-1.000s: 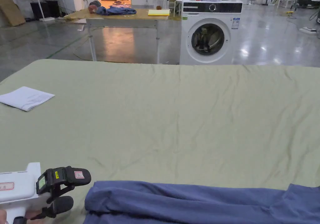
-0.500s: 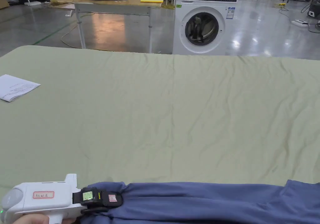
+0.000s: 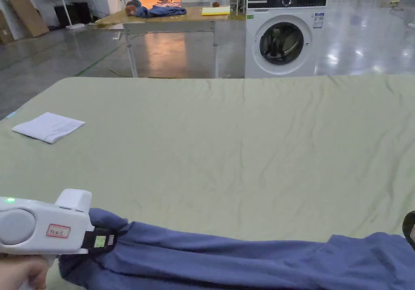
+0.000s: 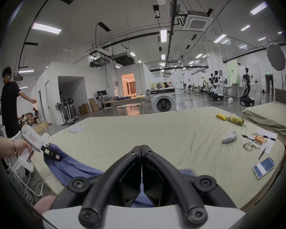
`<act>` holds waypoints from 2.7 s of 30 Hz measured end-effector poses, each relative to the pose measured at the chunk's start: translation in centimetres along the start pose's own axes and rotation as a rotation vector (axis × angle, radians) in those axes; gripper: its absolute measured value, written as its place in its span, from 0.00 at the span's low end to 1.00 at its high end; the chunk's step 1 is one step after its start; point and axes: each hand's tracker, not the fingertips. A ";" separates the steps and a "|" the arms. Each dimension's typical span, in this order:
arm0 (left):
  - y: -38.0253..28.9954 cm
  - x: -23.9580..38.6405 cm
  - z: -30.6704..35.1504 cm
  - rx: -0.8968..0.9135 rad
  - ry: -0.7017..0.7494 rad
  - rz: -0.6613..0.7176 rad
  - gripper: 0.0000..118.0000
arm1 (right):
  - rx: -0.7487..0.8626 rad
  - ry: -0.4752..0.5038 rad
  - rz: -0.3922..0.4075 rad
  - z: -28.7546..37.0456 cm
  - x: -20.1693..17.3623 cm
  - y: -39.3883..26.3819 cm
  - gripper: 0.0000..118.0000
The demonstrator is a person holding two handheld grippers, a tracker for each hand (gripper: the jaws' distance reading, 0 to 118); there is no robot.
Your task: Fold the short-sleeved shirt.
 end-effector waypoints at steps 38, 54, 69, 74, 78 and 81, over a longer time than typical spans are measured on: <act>-0.7 25.5 -10.5 -0.153 -0.540 -0.056 0.01 | -0.045 -0.038 -0.030 2.3 2.8 -0.9 0.00; -1.8 6.2 -3.1 0.042 -0.847 0.386 0.21 | -0.049 0.010 -0.003 1.8 0.6 0.1 0.00; -5.2 4.3 -13.7 -0.106 -1.208 0.727 0.90 | -0.123 0.007 0.022 0.7 -1.4 -0.1 0.00; -3.7 6.4 -16.0 -0.128 -1.230 0.619 0.89 | -0.122 0.013 0.028 0.7 -1.9 0.2 0.00; -4.1 5.6 -16.2 -0.157 -1.111 0.566 0.03 | -0.130 0.012 0.024 0.8 -1.9 0.0 0.00; -5.3 5.7 -16.6 -0.156 -1.005 0.602 0.03 | -0.147 0.002 0.016 0.6 -1.6 -0.4 0.00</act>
